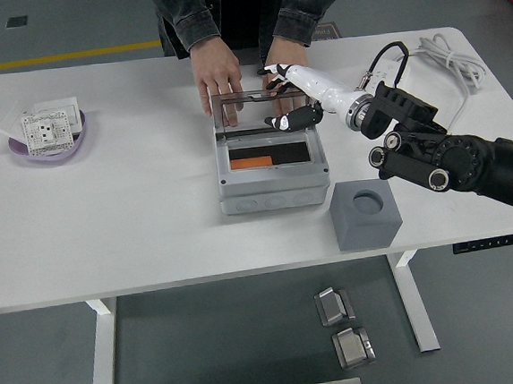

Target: Pick up the cylinder from the cube,place it in the box,flap close box

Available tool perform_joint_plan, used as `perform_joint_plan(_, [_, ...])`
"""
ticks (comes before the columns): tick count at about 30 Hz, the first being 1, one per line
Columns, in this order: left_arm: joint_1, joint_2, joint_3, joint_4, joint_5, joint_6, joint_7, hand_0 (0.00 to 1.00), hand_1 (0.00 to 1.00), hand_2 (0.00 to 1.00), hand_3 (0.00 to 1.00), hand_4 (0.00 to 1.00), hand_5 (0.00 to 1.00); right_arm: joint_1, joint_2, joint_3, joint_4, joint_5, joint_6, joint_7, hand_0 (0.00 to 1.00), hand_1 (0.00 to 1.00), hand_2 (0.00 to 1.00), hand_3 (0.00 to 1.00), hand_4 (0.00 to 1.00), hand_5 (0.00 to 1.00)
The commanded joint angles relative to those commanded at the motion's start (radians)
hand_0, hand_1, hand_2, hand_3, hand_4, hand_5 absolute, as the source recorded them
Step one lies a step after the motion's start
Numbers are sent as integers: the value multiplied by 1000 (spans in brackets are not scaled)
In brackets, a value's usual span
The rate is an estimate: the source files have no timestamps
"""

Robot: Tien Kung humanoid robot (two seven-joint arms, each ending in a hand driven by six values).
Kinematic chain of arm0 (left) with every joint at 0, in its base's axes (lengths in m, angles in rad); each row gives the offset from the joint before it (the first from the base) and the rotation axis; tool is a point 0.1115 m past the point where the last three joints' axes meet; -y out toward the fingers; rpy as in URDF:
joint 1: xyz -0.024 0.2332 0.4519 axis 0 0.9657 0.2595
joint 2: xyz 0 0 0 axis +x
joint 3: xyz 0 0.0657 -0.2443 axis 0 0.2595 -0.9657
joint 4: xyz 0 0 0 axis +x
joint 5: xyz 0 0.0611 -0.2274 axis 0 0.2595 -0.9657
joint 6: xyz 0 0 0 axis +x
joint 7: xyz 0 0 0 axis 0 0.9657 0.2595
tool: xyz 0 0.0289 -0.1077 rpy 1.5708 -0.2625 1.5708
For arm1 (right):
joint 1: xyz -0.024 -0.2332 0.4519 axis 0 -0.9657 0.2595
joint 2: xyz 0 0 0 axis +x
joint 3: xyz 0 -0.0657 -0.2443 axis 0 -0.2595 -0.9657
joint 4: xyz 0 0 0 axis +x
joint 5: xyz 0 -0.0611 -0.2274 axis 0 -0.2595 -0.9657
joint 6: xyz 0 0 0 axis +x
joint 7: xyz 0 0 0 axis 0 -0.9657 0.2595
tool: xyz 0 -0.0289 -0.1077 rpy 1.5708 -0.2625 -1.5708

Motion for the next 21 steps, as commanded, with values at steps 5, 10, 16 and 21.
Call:
perform_joint_plan(5, [5, -1, -9, 0, 2, 1, -1, 636, 646, 604, 629, 658, 333, -37, -46, 49, 100, -93, -9, -29, 817, 738, 776, 911, 750, 236])
perform_joint_plan(10, [7, -5, -21, -1, 9, 0, -1, 635, 645, 603, 629, 658, 332, -79, -82, 75, 209, -156, -19, -54, 807, 731, 779, 912, 744, 257])
perform_joint_plan(16, [11, -8, -29, -2, 13, 0, -1, 636, 646, 603, 629, 658, 330, -129, -110, 94, 306, -198, -27, -70, 805, 730, 781, 915, 744, 274])
perform_joint_plan(21, [14, -10, -33, -2, 14, 0, -1, 636, 646, 603, 629, 658, 330, -172, -128, 117, 362, -222, -32, -77, 805, 730, 781, 915, 744, 274])
